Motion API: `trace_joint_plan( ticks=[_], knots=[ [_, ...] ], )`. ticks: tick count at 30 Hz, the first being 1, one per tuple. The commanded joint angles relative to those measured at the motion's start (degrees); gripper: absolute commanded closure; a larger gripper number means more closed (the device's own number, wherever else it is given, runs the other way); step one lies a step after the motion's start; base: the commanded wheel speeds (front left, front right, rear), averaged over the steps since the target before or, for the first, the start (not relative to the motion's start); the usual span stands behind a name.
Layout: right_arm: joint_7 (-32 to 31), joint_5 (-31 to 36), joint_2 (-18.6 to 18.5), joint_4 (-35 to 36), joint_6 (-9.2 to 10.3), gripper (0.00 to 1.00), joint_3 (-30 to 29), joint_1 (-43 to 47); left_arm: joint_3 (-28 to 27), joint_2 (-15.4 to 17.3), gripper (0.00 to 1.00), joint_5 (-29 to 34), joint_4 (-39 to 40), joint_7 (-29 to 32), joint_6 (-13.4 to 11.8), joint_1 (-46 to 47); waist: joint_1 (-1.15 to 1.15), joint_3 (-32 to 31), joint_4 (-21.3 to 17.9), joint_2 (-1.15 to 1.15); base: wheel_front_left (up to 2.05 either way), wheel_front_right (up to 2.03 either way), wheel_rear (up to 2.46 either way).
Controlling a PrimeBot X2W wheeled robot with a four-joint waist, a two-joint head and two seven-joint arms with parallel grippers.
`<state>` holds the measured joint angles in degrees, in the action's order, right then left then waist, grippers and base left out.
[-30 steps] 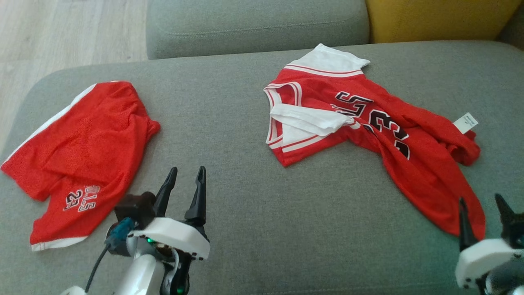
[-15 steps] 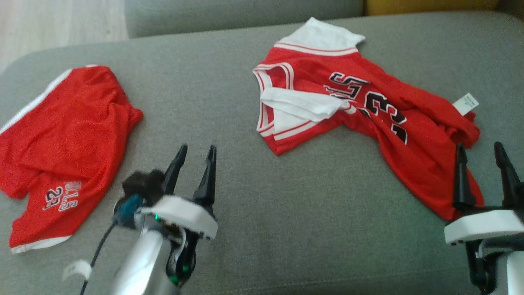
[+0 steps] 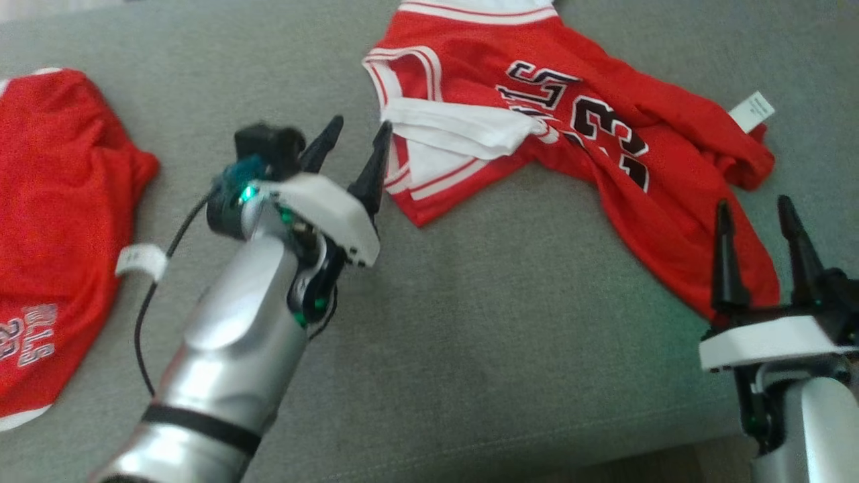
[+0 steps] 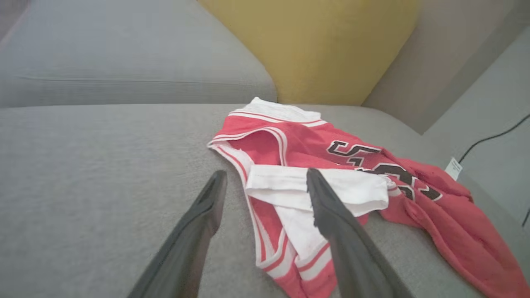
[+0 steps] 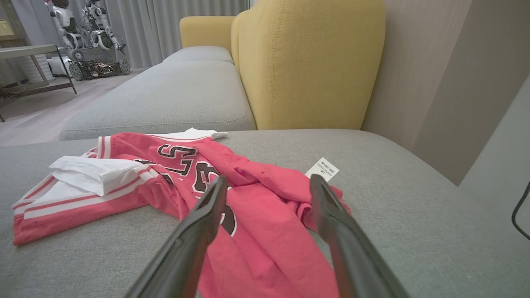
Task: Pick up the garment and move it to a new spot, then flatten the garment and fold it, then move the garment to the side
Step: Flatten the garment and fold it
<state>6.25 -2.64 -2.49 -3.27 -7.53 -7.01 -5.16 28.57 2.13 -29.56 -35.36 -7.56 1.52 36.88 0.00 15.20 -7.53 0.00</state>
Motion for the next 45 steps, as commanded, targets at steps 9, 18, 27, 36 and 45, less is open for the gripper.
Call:
trace_joint_plan(
  ticks=[9, 18, 27, 36, 45],
  knots=[
    [2.4, -1.1, -0.4, -0.4, 0.04, 0.0, 4.3, -3.0, 3.4, 0.8, 0.0, 1.7, -13.3, 2.6, -2.0, 14.0, 0.0, 4.3, -4.4, 0.0, 0.0, 0.0, 0.0],
    [3.6, -1.7, -0.4, -1.9, 0.04, 0.0, 4.7, -3.5, 6.3, 0.8, 0.0, 2.2, -21.5, 0.6, -1.2, 19.2, 0.0, 5.7, -6.2, 0.0, 0.0, 0.0, 0.0],
    [4.2, -1.8, -0.4, -3.3, 0.04, 0.0, 4.1, -4.1, 8.7, 0.8, 1.0, -1.1, -23.8, -1.0, 0.4, 20.3, 0.0, 5.8, -6.6, 0.0, 0.0, 0.0, 0.0],
    [4.0, -1.3, -0.4, -4.3, 0.04, 0.0, 3.4, -4.5, 11.5, 0.8, 1.0, -4.2, -23.7, -3.1, -0.3, 20.9, 0.0, 4.6, -5.2, 0.0, 0.0, 0.0, 0.0],
    [3.1, -0.6, -0.4, -4.3, 0.04, 0.0, 2.8, -4.1, 10.5, 1.9, 1.0, -4.3, -25.7, -6.7, -1.7, 23.1, 0.0, 1.4, -2.4, 0.0, 0.0, 0.0, 0.0]
  ],
)
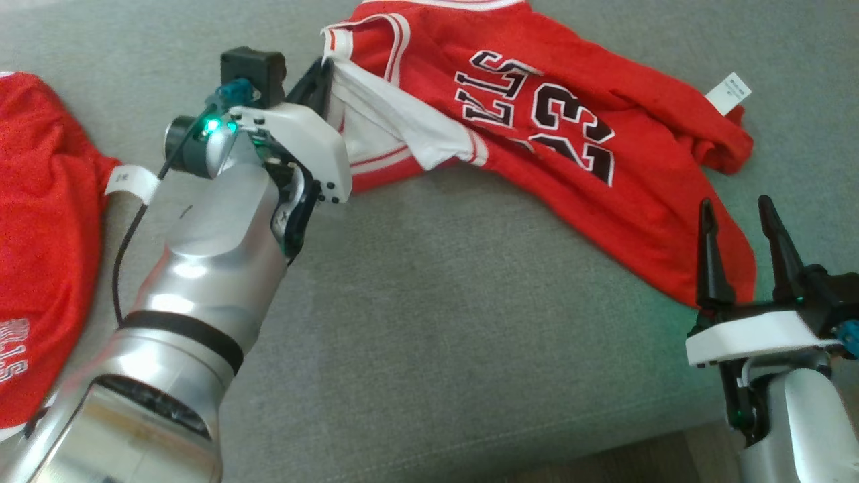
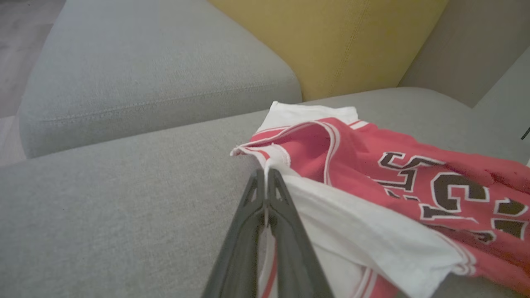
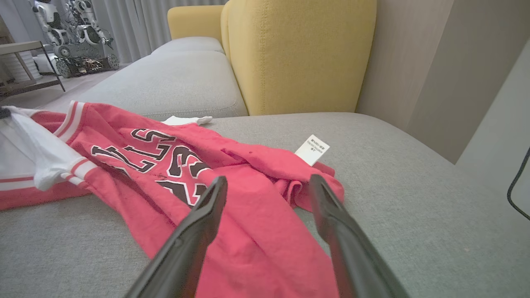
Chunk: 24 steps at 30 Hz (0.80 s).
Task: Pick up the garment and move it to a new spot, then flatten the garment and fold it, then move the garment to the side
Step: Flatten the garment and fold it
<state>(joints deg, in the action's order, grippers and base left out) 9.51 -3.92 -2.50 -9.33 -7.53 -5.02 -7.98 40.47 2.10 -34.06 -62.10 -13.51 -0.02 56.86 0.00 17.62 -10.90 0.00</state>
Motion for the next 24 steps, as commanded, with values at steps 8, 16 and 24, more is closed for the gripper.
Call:
trace_joint_plan(
  ticks=[8, 16, 24],
  knots=[
    [-0.9, 0.9, -0.4, 1.3, 0.04, 0.0, 0.4, -0.4, -0.1, 3.1, 1.0, 1.2, 1.6, -1.4, 2.5, -0.7, 0.0, -4.4, 4.0, 0.0, 0.0, 0.0, 0.0],
    [-1.3, 0.4, -0.4, -0.4, 0.04, 0.0, 0.0, 2.1, 3.6, 4.8, 1.0, 1.9, 4.4, -1.0, 5.3, -11.1, 0.0, -9.2, 8.2, 0.0, 0.0, 0.0, 0.0],
    [-1.8, 0.0, -0.4, -1.7, 0.04, 0.0, 0.2, 3.7, 5.5, 7.1, 0.0, 2.6, 12.0, -1.0, 2.1, -20.9, 0.0, -12.7, 11.0, 0.0, 0.0, 0.0, 0.0]
  ],
)
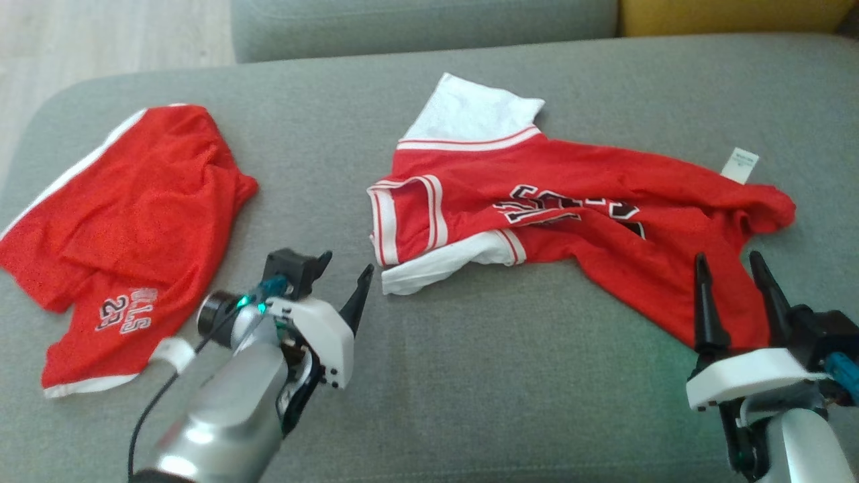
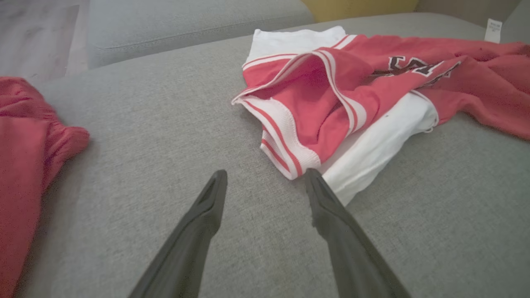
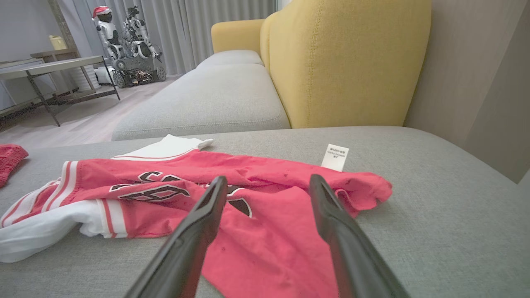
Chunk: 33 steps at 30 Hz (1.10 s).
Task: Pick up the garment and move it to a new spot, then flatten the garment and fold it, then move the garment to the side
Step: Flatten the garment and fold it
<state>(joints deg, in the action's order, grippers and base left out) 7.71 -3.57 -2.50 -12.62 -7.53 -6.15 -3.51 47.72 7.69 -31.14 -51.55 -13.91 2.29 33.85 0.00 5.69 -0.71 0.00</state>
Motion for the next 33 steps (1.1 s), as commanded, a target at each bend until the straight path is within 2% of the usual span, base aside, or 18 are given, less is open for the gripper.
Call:
trace_joint_plan(
  ticks=[1, 11, 15, 23, 33],
  knots=[
    [-0.1, -0.3, -0.4, 1.5, 0.04, 0.0, 1.3, -0.6, -2.5, 1.7, 0.0, -0.8, 2.8, -0.6, -1.3, 0.9, 0.0, -1.1, 1.1, 0.0, 0.0, 0.0, 0.0],
    [-0.5, -0.6, -0.4, 2.3, 0.04, 0.0, 1.4, 1.5, -11.4, 3.0, 0.0, -5.3, 22.4, -1.1, -8.9, -12.0, 0.0, -3.2, 2.1, 0.0, 0.0, 0.0, 0.0],
    [-0.6, -0.7, -0.4, 3.2, 0.04, 0.0, 1.1, 1.7, -15.5, 2.2, 0.0, -4.1, 30.1, -1.1, -10.5, -17.0, 0.0, -2.6, 1.9, 0.0, 0.0, 0.0, 0.0],
    [-1.2, -0.3, -0.4, 4.5, 0.04, 0.0, 0.8, 1.3, -17.0, 1.7, 0.0, -1.7, 32.8, -1.1, -9.7, -20.2, 0.0, -1.5, 0.8, 0.0, 0.0, 0.0, 0.0],
    [-1.0, -0.5, -0.4, 5.0, 0.04, 0.0, 1.2, 0.6, -15.5, -0.1, 0.0, -3.0, 27.9, 1.2, -6.5, -15.9, 0.0, 1.2, -2.0, 0.0, 0.0, 0.0, 0.0]
  ],
)
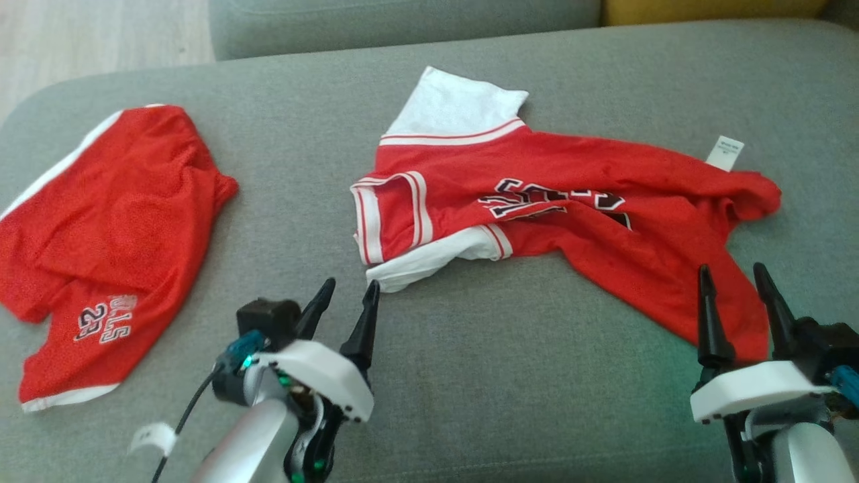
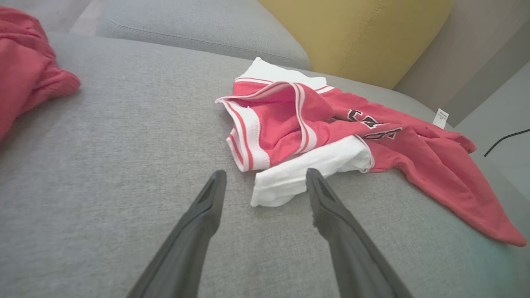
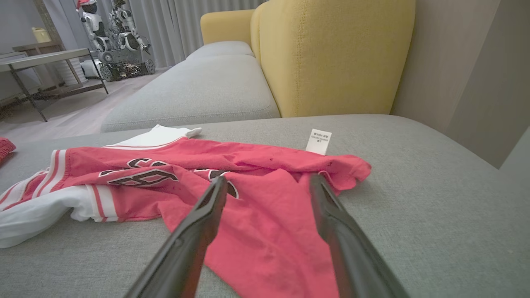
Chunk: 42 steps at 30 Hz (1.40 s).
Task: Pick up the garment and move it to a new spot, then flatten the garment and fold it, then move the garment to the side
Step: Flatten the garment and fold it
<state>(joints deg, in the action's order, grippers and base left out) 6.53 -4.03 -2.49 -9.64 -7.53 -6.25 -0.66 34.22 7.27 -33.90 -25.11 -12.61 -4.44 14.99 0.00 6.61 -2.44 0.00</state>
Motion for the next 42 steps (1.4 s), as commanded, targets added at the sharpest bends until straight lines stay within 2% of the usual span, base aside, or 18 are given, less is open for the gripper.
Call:
trace_joint_plan(
  ticks=[1, 16, 33, 34, 35, 37, 42],
  knots=[
    [0.2, 0.0, -0.4, 2.0, 0.04, 0.0, 1.3, -2.4, -1.9, 0.2, 0.0, -0.3, 0.9, 0.0, 0.3, 3.4, 0.0, 0.5, -0.5, 0.0, 0.0, 0.0, 0.0],
    [0.8, -0.1, -0.4, 1.5, 0.04, 0.0, 1.2, -3.3, -0.6, -1.3, 0.0, -1.5, -6.1, 1.7, 2.2, 7.6, 0.0, 2.4, -1.8, 0.0, 0.0, 0.0, 0.0],
    [1.4, -0.4, -0.4, 0.7, 0.04, 0.0, 1.2, -4.1, 1.5, -2.0, 0.0, -0.7, -12.7, 2.8, 2.1, 11.4, 0.0, 3.5, -2.7, 0.0, 0.0, 0.0, 0.0],
    [1.4, -0.4, -0.4, 0.6, 0.04, 0.0, 1.3, -4.1, 1.5, -2.0, 0.11, -0.7, -13.0, 2.8, 2.2, 11.6, 0.0, 3.6, -2.8, 0.0, 0.0, 0.0, 0.0],
    [1.4, -0.4, -0.4, 0.6, 0.04, 0.0, 1.3, -4.2, 1.6, -2.0, 0.54, -0.7, -13.3, 2.8, 2.3, 11.8, 0.0, 3.6, -2.8, 0.0, 0.0, 0.0, 0.0],
    [1.5, -0.4, -0.4, 0.5, 0.04, 0.0, 1.2, -4.2, 1.6, -2.0, 1.0, -0.9, -13.6, 2.7, 2.5, 12.0, 0.0, 3.6, -2.9, 0.0, 0.0, 0.0, 0.0],
    [1.6, -0.4, -0.4, -0.1, 0.04, 0.0, 0.9, -4.2, 2.1, -2.2, 1.0, -1.0, -13.9, 2.6, 2.7, 12.2, 0.0, 3.2, -2.7, 0.0, 0.0, 0.0, 0.0]
  ],
)
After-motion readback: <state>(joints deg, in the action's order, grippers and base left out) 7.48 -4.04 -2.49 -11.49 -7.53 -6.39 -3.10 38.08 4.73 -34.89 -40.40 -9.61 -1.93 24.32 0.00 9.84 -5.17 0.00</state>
